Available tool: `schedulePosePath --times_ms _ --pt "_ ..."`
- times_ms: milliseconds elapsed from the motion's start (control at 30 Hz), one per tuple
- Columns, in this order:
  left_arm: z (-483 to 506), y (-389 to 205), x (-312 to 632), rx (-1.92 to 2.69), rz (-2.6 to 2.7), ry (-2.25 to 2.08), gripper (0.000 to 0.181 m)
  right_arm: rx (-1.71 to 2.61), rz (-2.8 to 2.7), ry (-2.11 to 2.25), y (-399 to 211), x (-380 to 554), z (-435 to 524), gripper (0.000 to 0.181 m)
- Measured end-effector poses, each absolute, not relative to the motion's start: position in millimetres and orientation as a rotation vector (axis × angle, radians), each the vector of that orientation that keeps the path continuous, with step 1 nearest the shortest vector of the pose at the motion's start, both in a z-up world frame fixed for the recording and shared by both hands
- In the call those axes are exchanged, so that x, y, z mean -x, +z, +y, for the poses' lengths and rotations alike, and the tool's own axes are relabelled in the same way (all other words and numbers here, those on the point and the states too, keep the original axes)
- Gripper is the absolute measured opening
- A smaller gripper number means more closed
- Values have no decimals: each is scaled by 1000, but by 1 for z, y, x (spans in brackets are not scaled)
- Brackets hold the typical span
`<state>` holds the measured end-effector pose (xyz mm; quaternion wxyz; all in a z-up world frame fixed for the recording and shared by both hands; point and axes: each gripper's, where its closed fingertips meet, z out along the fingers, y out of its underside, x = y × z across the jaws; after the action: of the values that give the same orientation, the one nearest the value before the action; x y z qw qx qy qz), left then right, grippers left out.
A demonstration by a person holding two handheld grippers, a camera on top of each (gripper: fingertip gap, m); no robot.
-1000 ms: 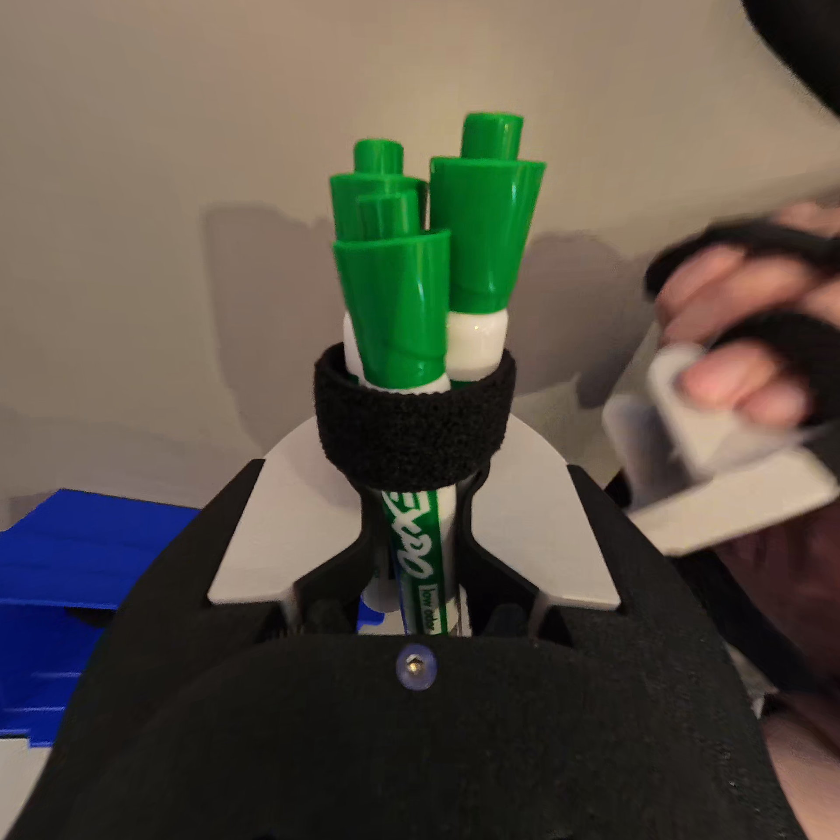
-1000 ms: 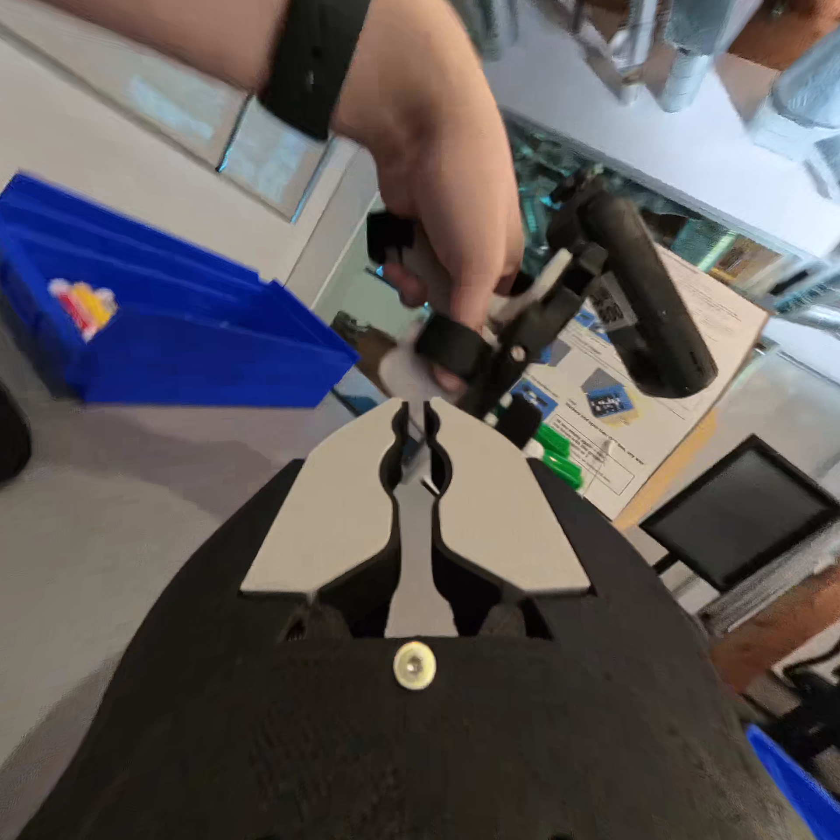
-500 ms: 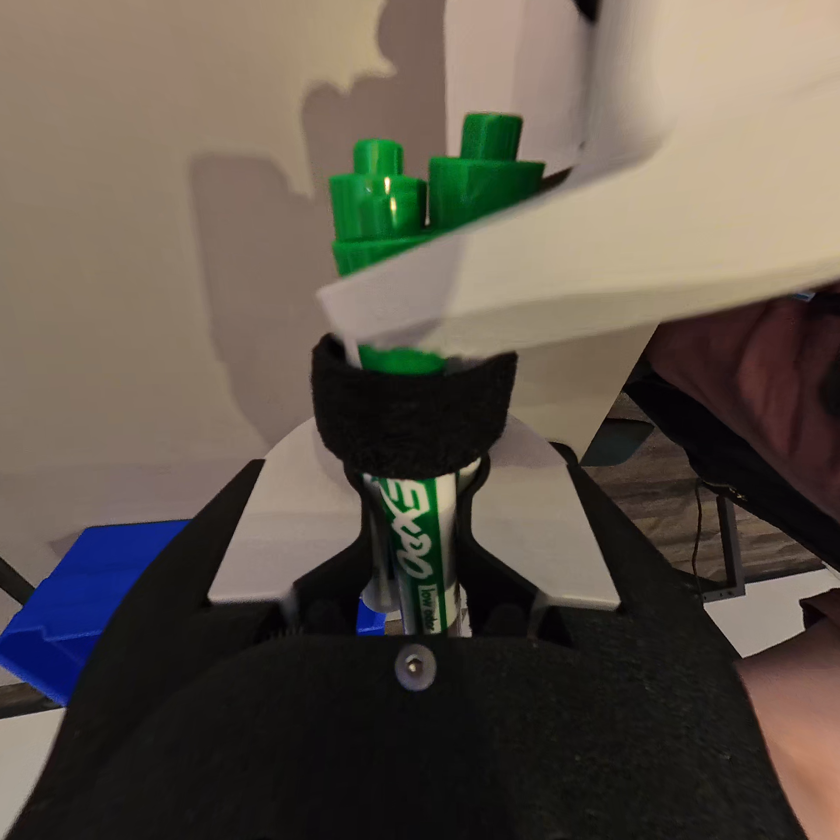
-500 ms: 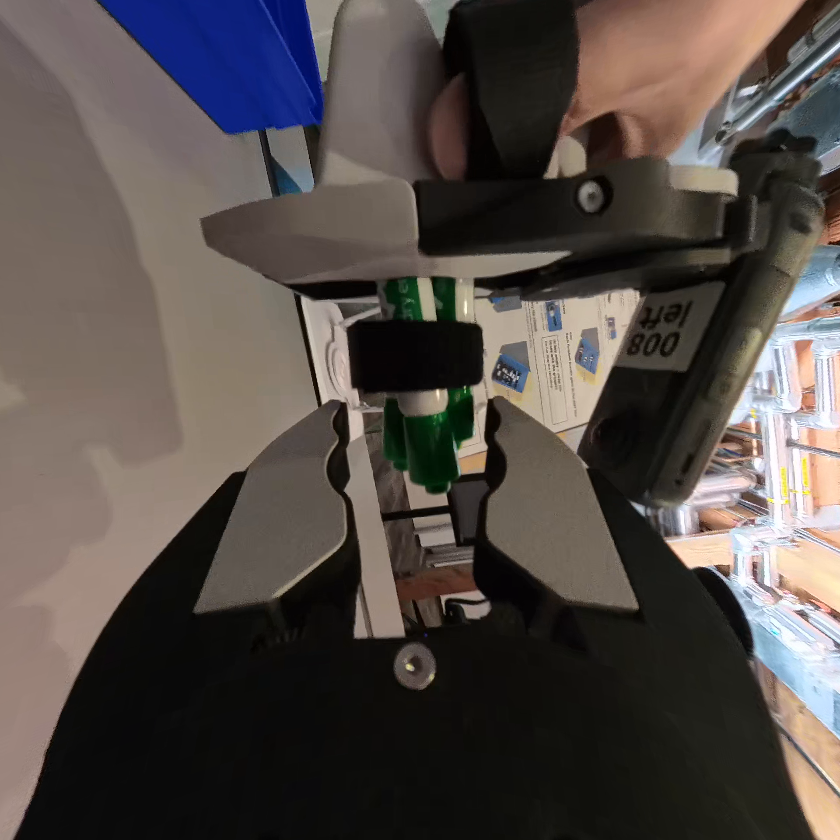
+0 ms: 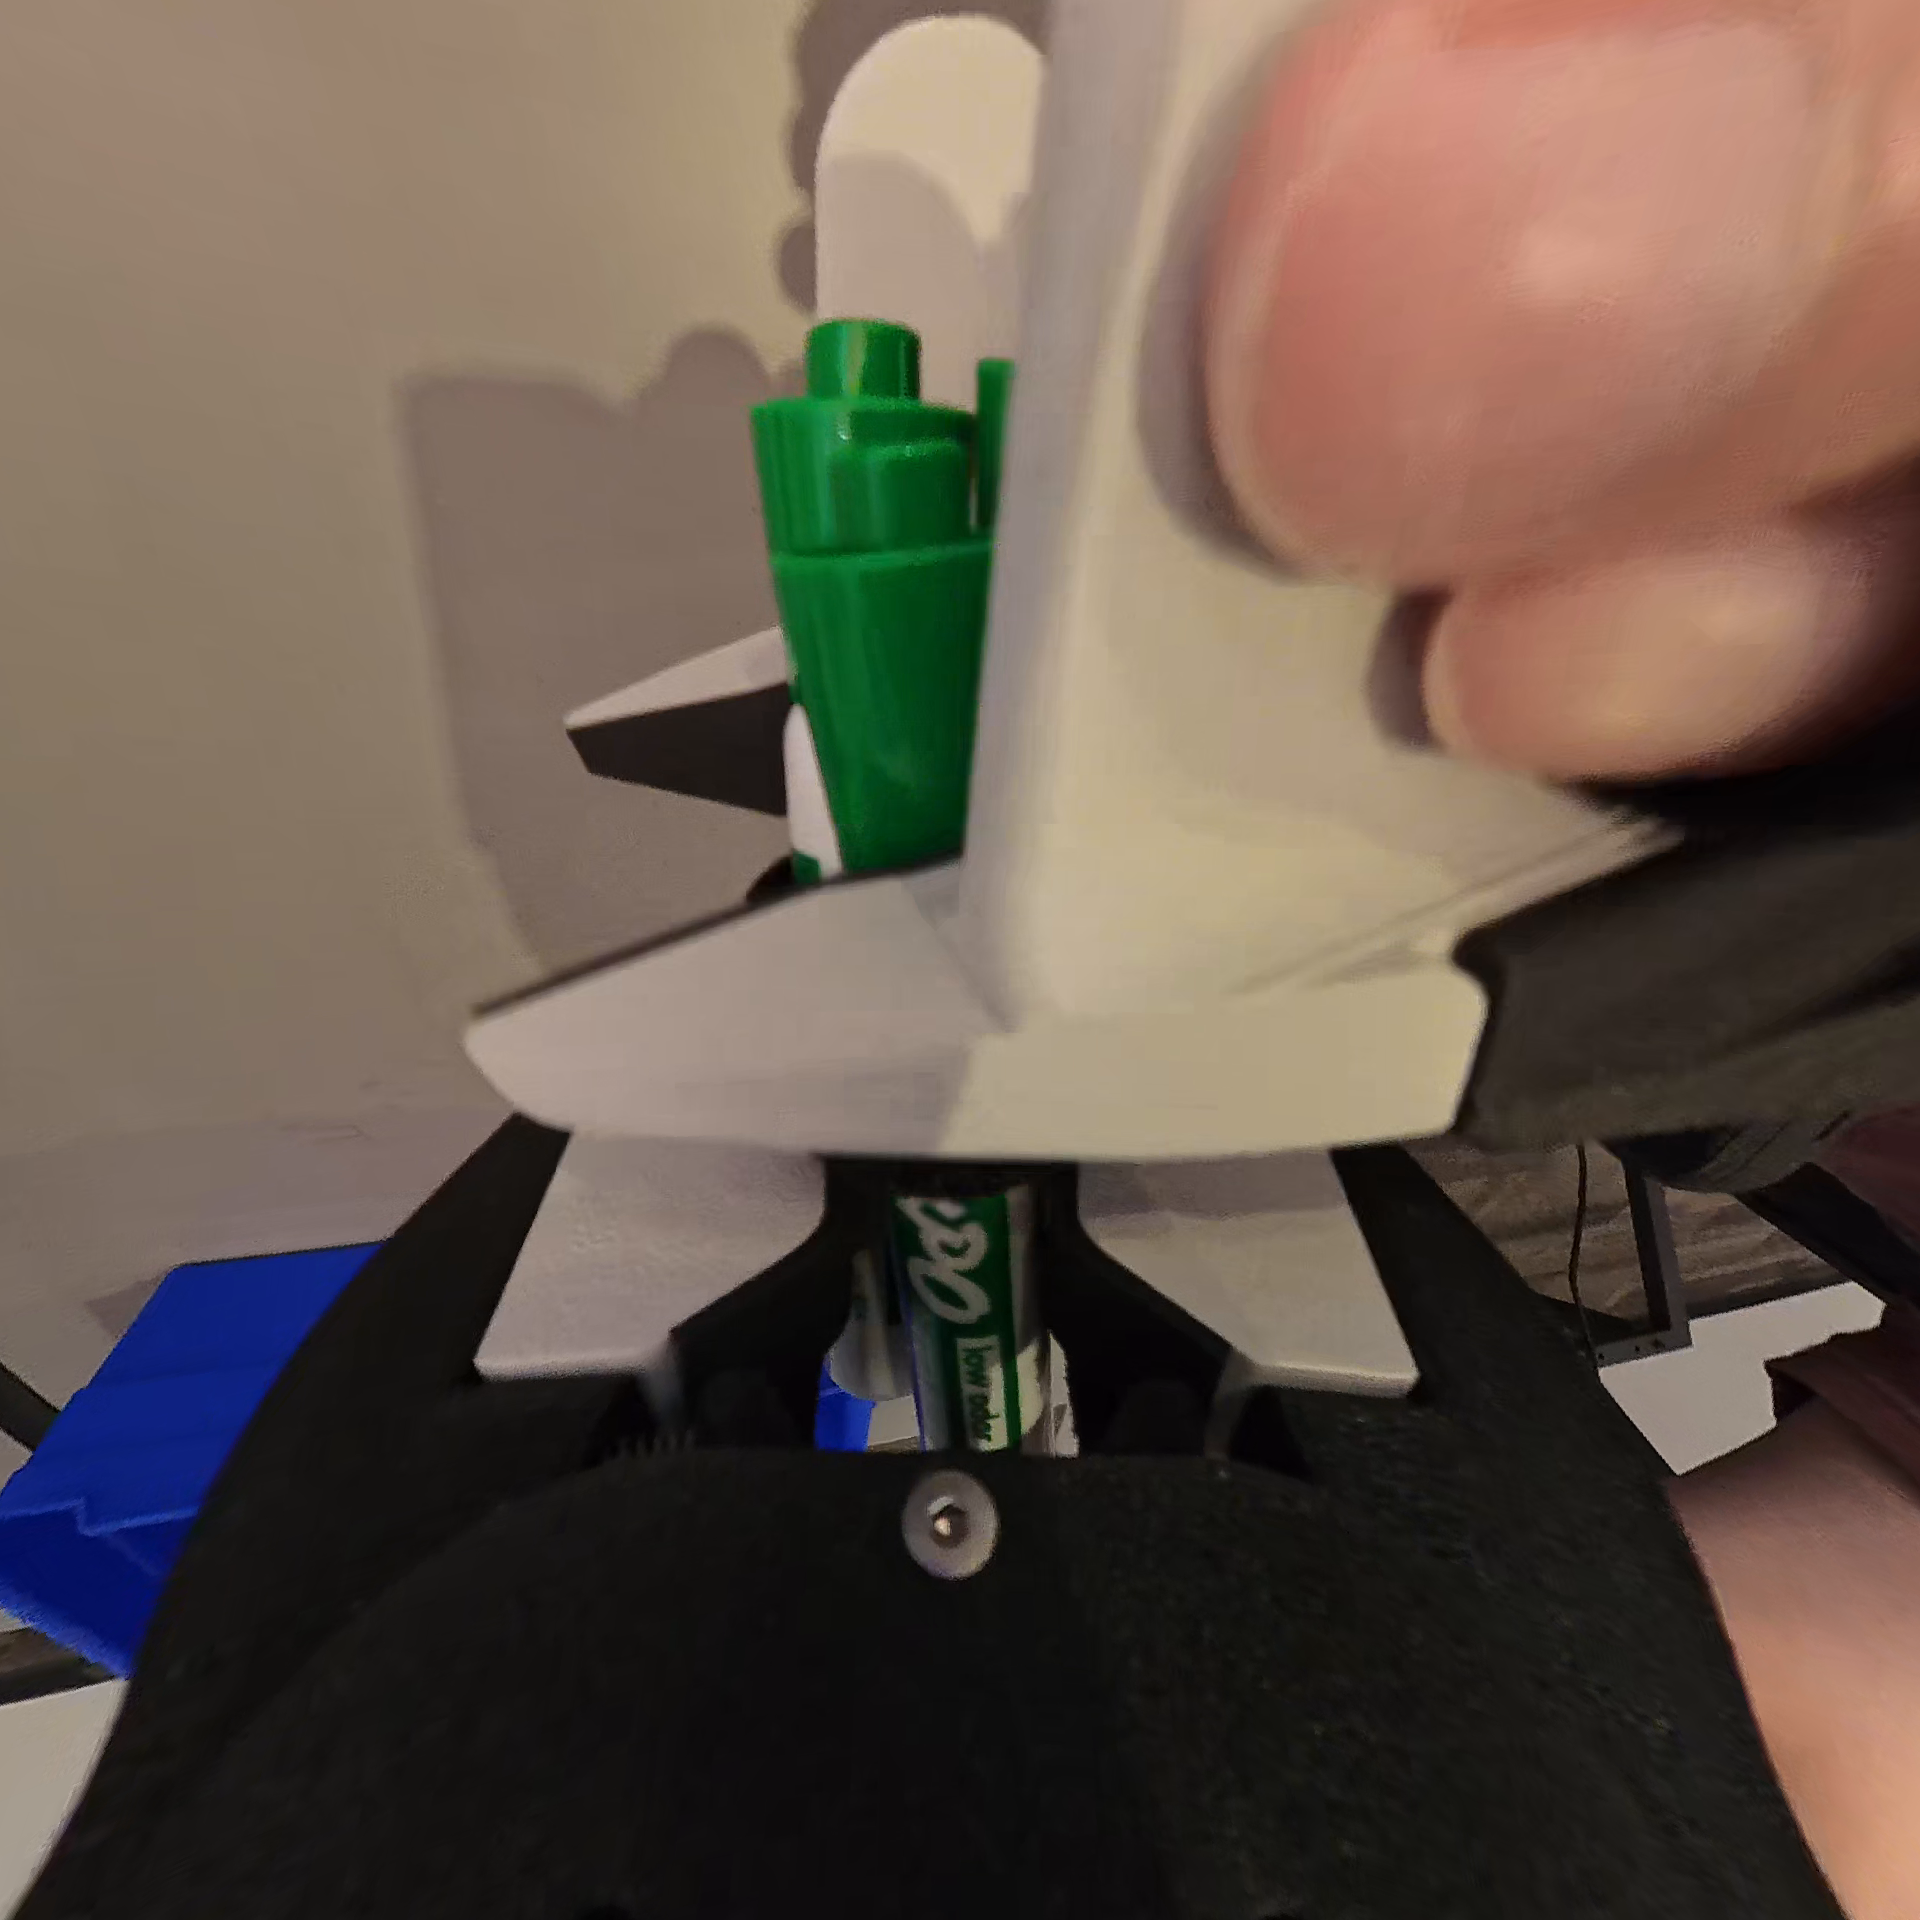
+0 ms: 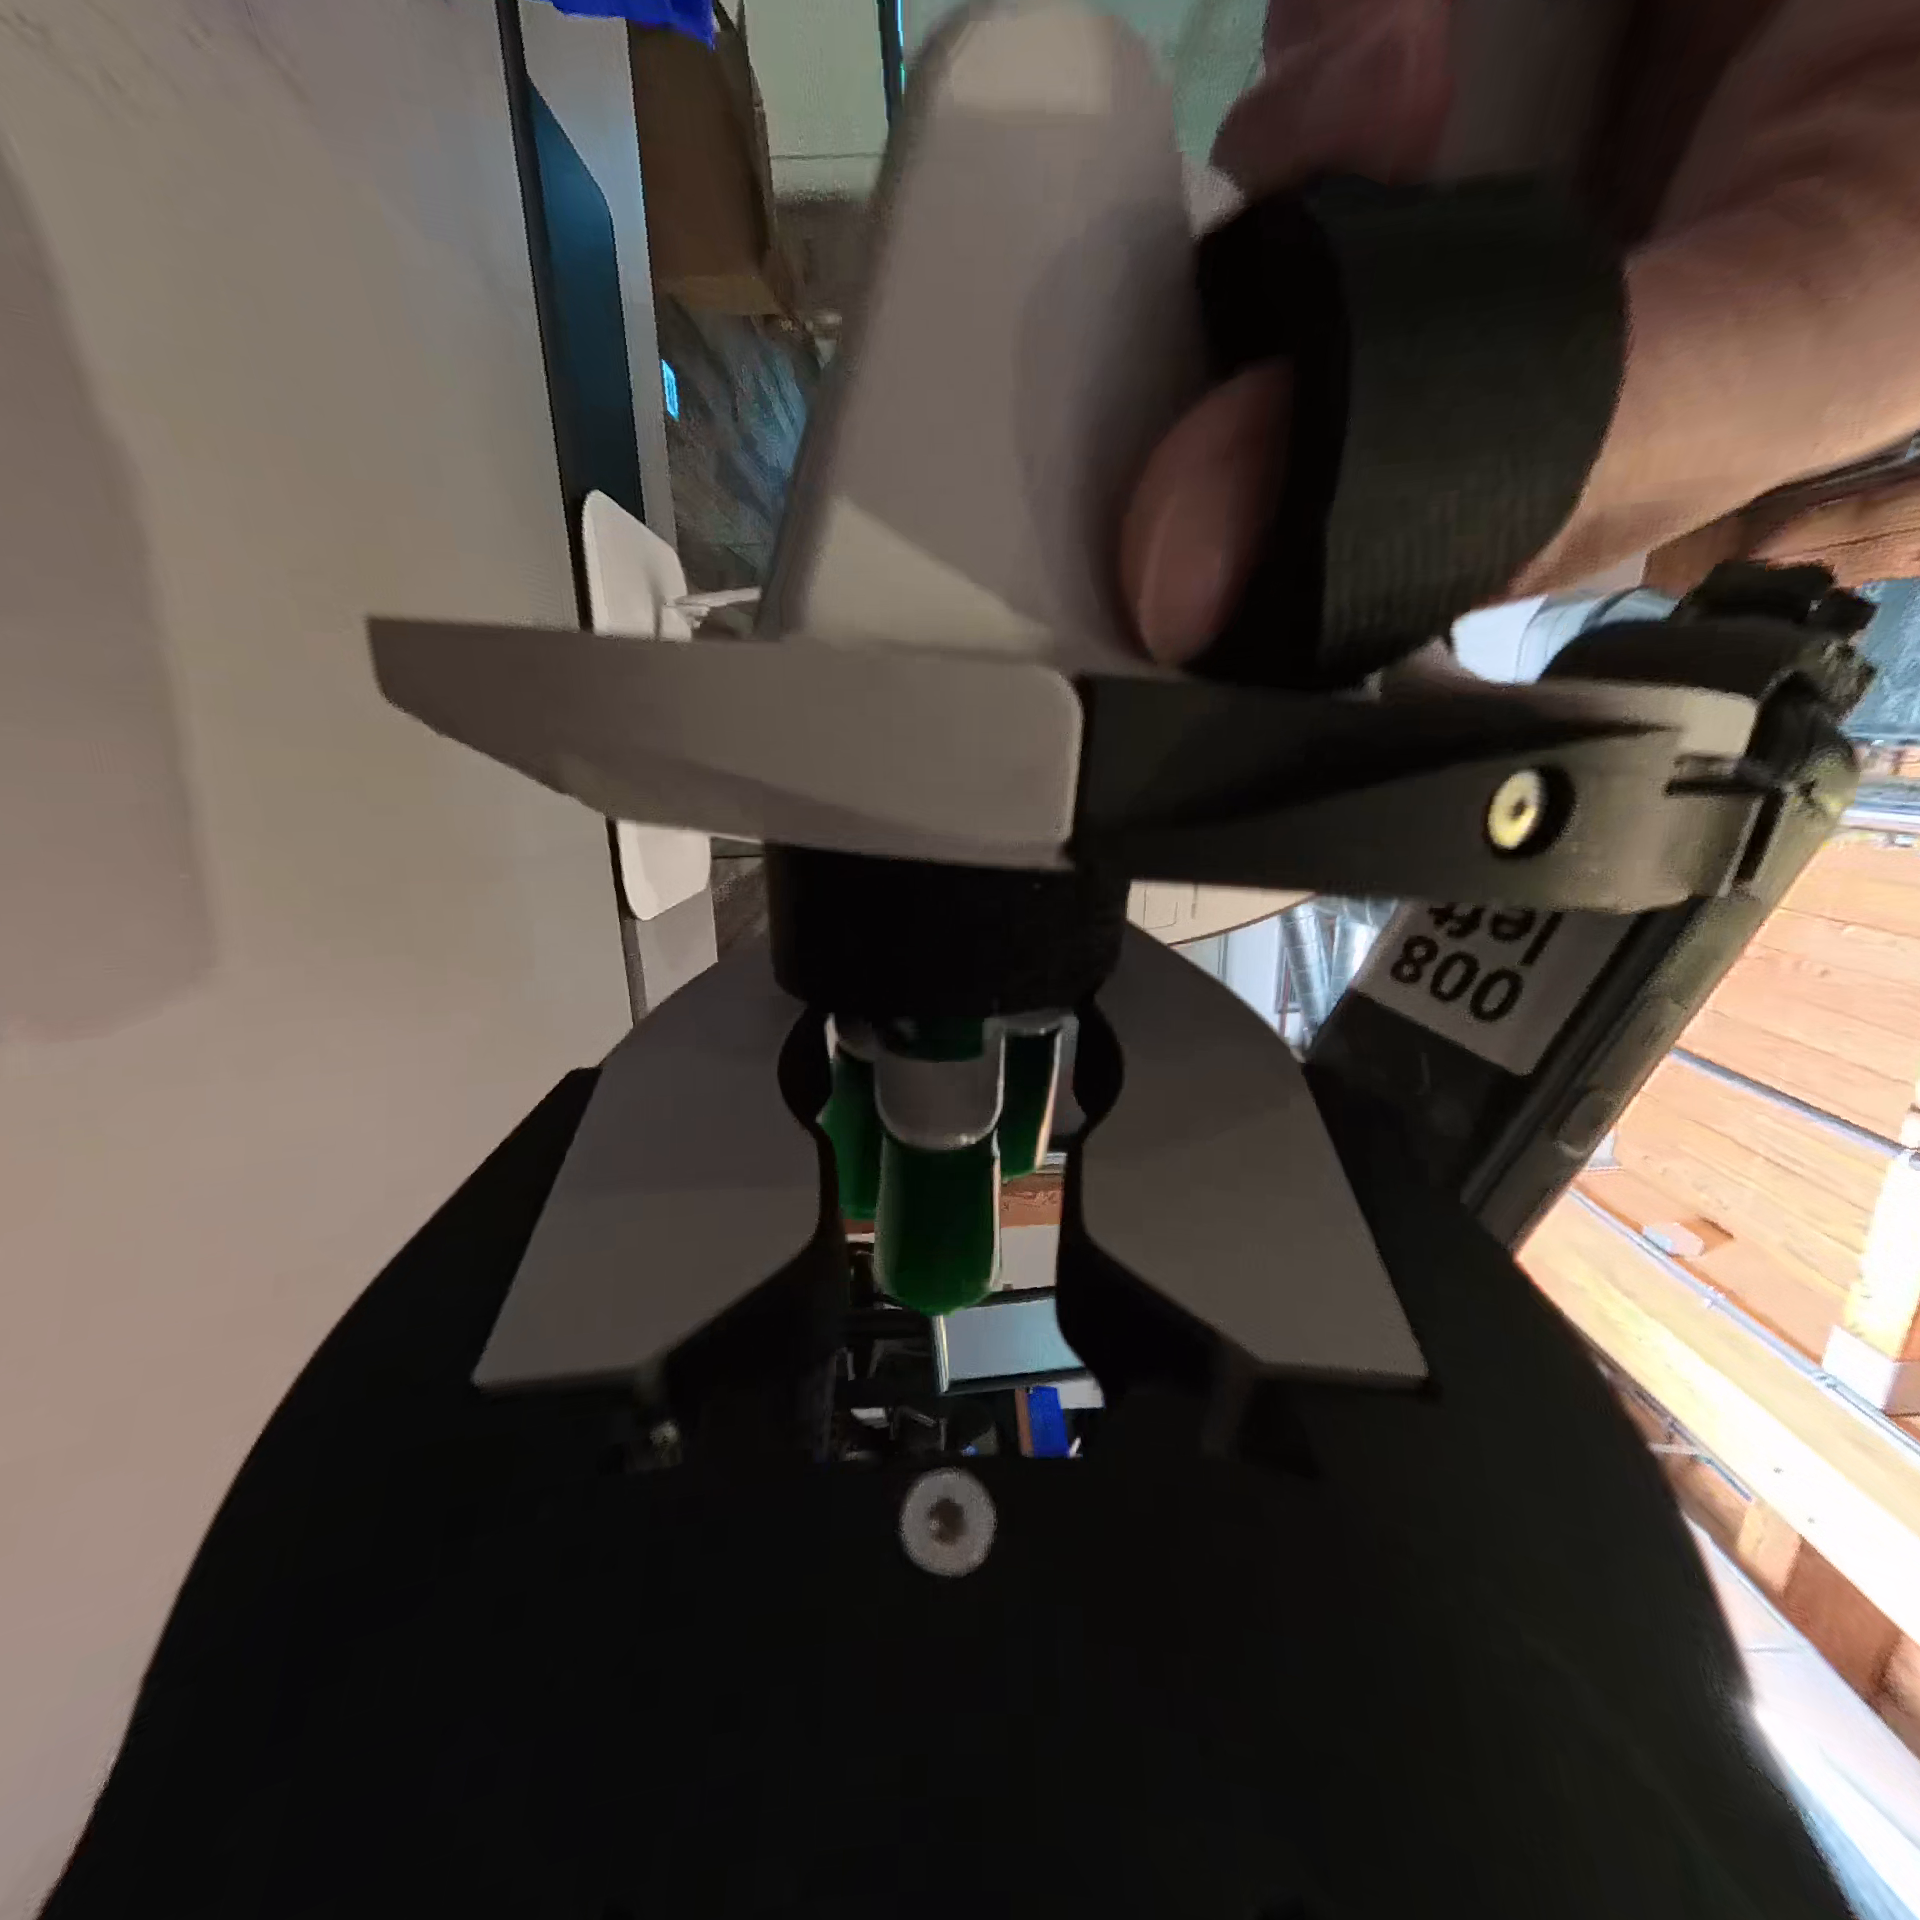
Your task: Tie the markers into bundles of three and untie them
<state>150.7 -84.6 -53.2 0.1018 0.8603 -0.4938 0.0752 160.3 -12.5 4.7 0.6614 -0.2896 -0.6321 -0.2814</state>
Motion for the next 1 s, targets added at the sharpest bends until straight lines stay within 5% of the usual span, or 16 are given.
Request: schedulePosePath --times_ms 633,867,1000 --pt "-98 -41 -168 -2506 -1452 405 42 677 -1356 -702 21 -170 -8 39" --pt "-89 -36 -166 -2537 -1547 349 42 663 -1324 -696 27 -176 -11 64" --pt "-82 -34 -162 -2578 -1589 307 94 651 -1313 -647 34 -183 -21 63"
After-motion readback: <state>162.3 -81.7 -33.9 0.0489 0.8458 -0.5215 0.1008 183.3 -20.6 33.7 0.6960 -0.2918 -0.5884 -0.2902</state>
